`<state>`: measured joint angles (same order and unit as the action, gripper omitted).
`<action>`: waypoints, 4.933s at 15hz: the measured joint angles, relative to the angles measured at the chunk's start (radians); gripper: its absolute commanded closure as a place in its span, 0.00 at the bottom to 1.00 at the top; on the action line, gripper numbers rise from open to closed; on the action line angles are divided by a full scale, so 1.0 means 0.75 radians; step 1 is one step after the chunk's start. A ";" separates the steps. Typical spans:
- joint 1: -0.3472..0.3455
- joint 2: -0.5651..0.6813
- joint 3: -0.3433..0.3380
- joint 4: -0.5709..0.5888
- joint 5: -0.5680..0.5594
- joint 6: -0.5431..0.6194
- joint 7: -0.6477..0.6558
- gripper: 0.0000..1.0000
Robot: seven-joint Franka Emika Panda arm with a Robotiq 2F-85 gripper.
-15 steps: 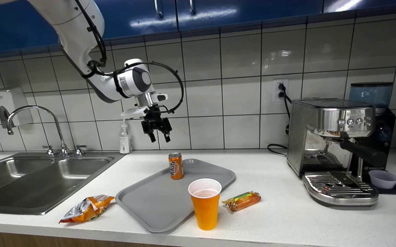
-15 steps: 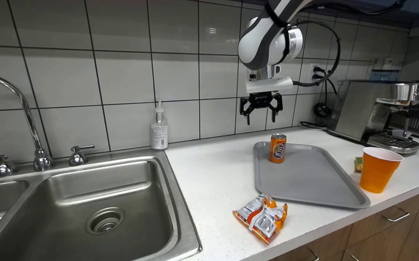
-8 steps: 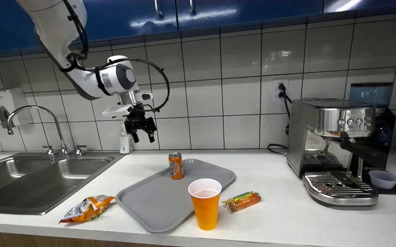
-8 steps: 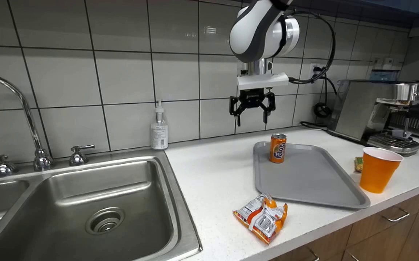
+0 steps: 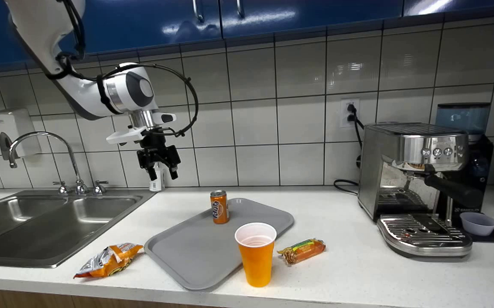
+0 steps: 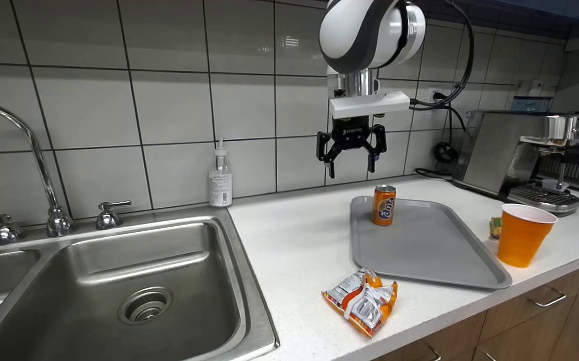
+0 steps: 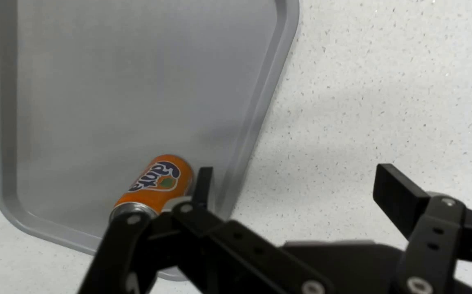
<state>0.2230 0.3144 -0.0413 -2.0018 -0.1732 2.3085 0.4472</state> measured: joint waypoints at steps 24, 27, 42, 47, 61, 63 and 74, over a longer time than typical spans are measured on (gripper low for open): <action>0.003 -0.114 0.077 -0.177 -0.108 0.067 0.028 0.00; 0.009 -0.120 0.096 -0.209 -0.108 0.093 0.035 0.00; 0.068 -0.148 0.150 -0.376 -0.108 0.138 0.133 0.00; 0.073 -0.173 0.166 -0.444 -0.108 0.139 0.138 0.00; 0.083 -0.194 0.196 -0.595 -0.109 0.155 0.141 0.00; 0.088 -0.193 0.200 -0.606 -0.109 0.159 0.141 0.00; 0.092 -0.151 0.209 -0.628 -0.109 0.178 0.141 0.00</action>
<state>0.2919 0.2015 0.1155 -2.4728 -0.2553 2.4420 0.5530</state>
